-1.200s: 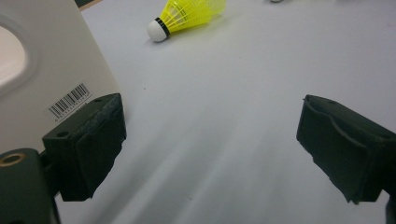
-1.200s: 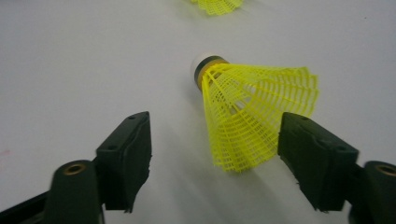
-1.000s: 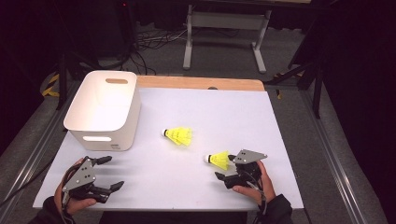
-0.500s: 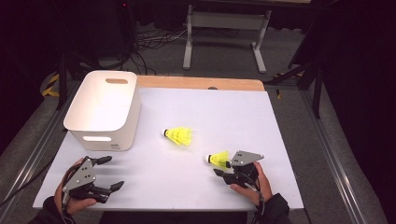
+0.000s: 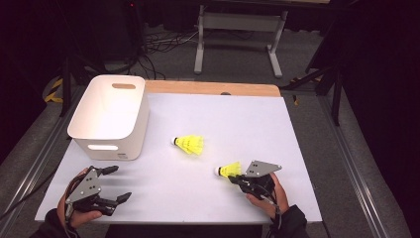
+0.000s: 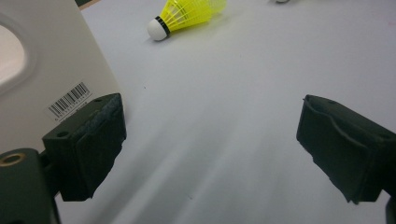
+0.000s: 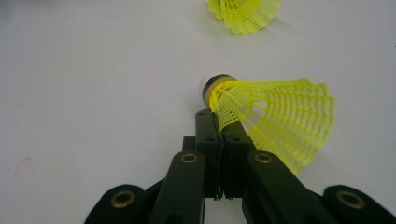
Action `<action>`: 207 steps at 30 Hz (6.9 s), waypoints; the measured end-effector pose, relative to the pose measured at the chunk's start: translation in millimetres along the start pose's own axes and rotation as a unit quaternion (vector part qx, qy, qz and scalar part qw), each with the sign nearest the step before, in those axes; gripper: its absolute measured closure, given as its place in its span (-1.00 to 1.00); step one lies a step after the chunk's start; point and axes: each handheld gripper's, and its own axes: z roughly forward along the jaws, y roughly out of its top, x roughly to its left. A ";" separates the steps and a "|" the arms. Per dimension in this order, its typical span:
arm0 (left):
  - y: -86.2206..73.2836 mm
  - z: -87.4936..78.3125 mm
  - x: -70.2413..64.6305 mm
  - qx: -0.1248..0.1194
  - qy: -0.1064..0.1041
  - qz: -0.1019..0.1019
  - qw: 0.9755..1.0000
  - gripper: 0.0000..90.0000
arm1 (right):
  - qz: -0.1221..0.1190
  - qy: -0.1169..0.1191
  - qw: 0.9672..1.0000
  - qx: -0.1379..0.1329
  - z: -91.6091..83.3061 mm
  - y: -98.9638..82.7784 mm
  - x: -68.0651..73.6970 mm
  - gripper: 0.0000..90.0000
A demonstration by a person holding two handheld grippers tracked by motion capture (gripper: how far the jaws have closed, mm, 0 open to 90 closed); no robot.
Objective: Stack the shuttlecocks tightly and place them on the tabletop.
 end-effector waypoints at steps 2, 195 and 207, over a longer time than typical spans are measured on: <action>0.1 0.0 -0.1 0.000 0.000 0.001 1.000 -0.80 | 0.000 -0.001 1.000 -0.002 -0.6 0.3 0.1 0.97; 1.7 4.6 -2.1 0.004 -0.009 0.009 1.000 -0.81 | 0.046 -0.024 0.998 -0.041 82.1 70.4 -25.5 0.31; 2.2 3.4 -2.0 0.004 -0.007 0.011 1.000 -0.81 | 0.010 -0.047 0.996 -0.074 59.4 77.8 -14.3 0.13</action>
